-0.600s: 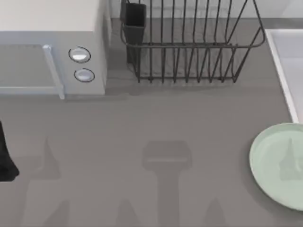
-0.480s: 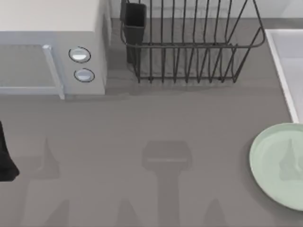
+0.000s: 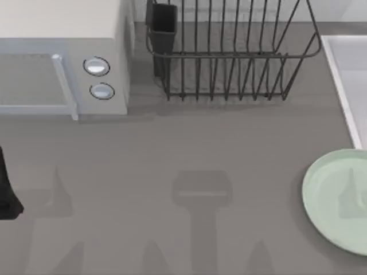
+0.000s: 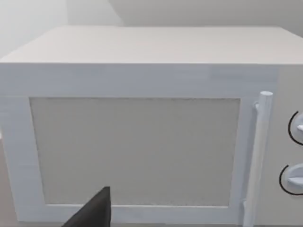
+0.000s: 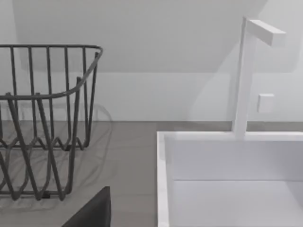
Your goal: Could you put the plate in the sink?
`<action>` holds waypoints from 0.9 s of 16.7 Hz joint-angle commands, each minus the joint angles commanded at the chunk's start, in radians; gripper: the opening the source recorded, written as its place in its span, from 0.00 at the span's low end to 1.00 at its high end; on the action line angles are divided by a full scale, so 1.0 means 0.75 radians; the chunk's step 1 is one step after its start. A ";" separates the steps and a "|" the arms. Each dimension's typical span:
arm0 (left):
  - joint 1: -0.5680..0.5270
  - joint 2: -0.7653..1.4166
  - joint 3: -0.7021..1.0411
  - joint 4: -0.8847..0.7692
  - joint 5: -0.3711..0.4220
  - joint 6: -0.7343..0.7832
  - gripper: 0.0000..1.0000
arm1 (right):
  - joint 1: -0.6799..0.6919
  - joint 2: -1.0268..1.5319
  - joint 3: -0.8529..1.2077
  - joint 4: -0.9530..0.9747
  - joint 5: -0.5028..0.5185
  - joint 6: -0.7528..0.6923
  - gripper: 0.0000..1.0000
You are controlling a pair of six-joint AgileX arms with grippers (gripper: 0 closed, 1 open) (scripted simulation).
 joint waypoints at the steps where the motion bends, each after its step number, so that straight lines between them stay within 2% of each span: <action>1: 0.000 0.000 0.000 0.000 0.000 0.000 1.00 | 0.000 0.000 0.000 0.000 0.000 0.000 1.00; 15: 0.000 0.000 0.000 0.000 0.000 0.000 1.00 | 0.005 0.015 0.013 -0.011 0.000 0.005 1.00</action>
